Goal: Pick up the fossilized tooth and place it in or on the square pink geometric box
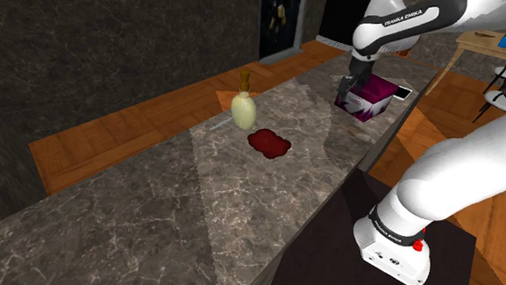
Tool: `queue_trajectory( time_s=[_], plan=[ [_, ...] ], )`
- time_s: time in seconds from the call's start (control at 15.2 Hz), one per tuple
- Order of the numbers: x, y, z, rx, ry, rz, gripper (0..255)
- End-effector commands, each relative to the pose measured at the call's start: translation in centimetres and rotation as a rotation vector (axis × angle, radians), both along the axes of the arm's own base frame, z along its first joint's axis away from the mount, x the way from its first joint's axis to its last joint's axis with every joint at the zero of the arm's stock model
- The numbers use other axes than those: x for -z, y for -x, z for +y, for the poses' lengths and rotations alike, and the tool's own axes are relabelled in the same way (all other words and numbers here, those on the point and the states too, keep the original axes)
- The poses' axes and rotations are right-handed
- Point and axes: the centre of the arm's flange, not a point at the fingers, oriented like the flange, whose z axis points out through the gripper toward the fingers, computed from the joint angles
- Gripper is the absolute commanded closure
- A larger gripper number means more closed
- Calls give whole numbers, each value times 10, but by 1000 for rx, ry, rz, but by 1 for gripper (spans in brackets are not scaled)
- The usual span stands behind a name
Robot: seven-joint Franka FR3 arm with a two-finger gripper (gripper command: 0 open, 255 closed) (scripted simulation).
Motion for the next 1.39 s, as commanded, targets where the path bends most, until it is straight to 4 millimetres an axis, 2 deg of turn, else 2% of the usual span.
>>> queue_trajectory(
  time_s=[0.0, 0.07, 0.59, 1.12, 1.19, 1.32],
  plan=[
    [15, -1, -22, 6, 5, 4, 0],
    [22, -1, -31, 9, 7, 6, 0],
    [62, 0, -33, 9, 7, 6, 0],
    [62, 0, -33, 9, 7, 6, 0],
    [62, 0, -33, 9, 7, 6, 255],
    [62, 0, -33, 9, 7, 6, 255]
  ],
)
